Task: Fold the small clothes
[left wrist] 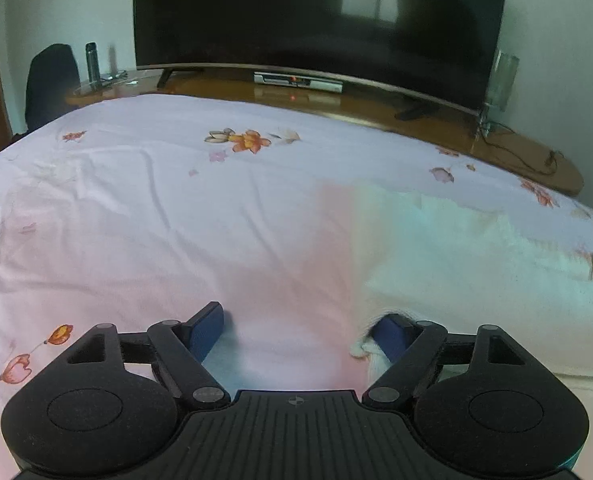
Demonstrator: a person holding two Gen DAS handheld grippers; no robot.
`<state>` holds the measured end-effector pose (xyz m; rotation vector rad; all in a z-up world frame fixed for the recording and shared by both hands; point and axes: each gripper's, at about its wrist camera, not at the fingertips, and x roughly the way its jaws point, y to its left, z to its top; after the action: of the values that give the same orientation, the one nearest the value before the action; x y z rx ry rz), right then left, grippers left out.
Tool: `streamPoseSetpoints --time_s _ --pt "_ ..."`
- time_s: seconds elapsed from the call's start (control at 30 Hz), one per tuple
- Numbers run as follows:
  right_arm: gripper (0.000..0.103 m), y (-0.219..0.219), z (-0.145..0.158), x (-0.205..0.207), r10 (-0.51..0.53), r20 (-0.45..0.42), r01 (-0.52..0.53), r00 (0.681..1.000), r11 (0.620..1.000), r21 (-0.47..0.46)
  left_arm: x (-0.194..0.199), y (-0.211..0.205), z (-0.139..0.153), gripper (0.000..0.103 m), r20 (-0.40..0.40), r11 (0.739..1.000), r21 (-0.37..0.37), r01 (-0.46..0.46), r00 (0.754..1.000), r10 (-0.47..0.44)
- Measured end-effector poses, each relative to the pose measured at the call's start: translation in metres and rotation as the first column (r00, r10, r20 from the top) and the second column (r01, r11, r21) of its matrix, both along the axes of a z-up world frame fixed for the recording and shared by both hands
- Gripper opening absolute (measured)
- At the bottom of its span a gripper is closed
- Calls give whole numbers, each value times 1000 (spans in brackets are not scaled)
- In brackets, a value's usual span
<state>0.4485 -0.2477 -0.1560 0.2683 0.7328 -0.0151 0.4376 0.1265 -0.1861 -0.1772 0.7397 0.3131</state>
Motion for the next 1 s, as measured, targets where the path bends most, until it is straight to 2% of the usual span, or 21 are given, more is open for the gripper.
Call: streamPoseSetpoints --time_s 0.13,0.17,0.23,0.27,0.37,0.43,0.5,0.57,0.63,0.7,0.77,0.87,0.93,1.0 --pt "6 1 11 -7 73 105 -67 992 996 -63 -1 1 -2 80 6 1000 -12 -12 1000 12" --pt "6 2 9 -6 80 104 -71 991 994 -89 -1 1 -2 80 6 1000 -11 -11 1000 11" --pt "6 -3 -4 1 56 44 -50 997 991 -125 -2 0 -2 80 4 1000 -9 -7 1000 7" --pt "6 -8 -10 3 34 12 -32 999 992 -124 -3 0 -2 80 3 1000 -6 -3 1000 3" --pt "6 -15 -14 0 23 -2 -23 1000 994 -106 -5 1 1 80 -5 1000 -12 15 1000 -15" --pt "16 -16 -9 -3 13 -7 -14 1000 995 -96 -11 8 9 80 -10 998 -64 21 1000 -22" --pt "19 -19 -6 -4 28 -23 -29 999 998 -49 -17 14 17 81 -16 991 -127 37 999 -40" --pt "30 -23 -5 0 52 -48 -52 997 999 2 -21 20 25 82 -7 983 -177 46 999 -48" --pt "45 -27 -5 3 45 -40 -43 998 998 51 -16 28 34 100 2 972 -231 34 999 -34" --pt "46 -29 -2 8 41 -35 -38 999 997 67 -4 31 40 103 22 966 -256 15 1000 -9" --pt "46 -29 -5 18 54 -48 -51 997 996 71 19 30 40 103 10 964 -264 16 1000 -14" --pt "34 -32 -9 29 53 -61 -48 997 996 80 56 25 28 103 -34 967 -256 -1 999 -8" --pt "17 -35 -10 36 40 -61 -34 997 995 89 77 22 18 103 -54 973 -232 -15 999 3" --pt "9 -36 -11 40 35 -65 -29 997 995 93 93 22 11 103 -64 978 -203 -39 998 26"
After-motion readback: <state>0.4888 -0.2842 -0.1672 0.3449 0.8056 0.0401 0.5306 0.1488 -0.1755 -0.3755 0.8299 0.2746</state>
